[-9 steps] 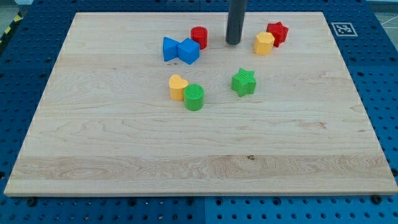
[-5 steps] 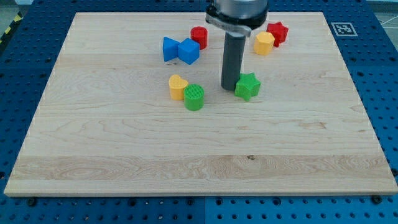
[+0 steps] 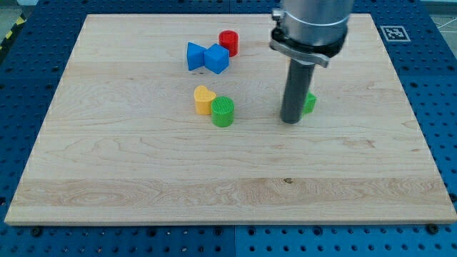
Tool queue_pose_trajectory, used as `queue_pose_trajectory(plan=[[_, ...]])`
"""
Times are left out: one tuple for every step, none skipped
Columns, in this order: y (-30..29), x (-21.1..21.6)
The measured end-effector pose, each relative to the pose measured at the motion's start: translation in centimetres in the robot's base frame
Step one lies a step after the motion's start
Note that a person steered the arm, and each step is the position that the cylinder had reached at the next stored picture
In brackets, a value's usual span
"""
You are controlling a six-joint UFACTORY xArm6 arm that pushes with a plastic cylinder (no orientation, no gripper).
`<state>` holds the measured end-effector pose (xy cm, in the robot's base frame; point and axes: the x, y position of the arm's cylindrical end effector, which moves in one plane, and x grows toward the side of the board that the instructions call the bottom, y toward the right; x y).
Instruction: Push the green star closer to the red star
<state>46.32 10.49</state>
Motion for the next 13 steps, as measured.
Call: queue_pose_trajectory(plan=[[2.4, -0.8], [3.3, -5.2], [3.6, -10.1], [3.7, -12.5], [3.7, -10.5], [2.9, -5.5], [0.0, -3.5], [-2.6, -5.4], [-3.0, -11.7], [-3.0, -15.2], [-2.4, -15.5], [1.5, -16.3], [2.9, -16.3]])
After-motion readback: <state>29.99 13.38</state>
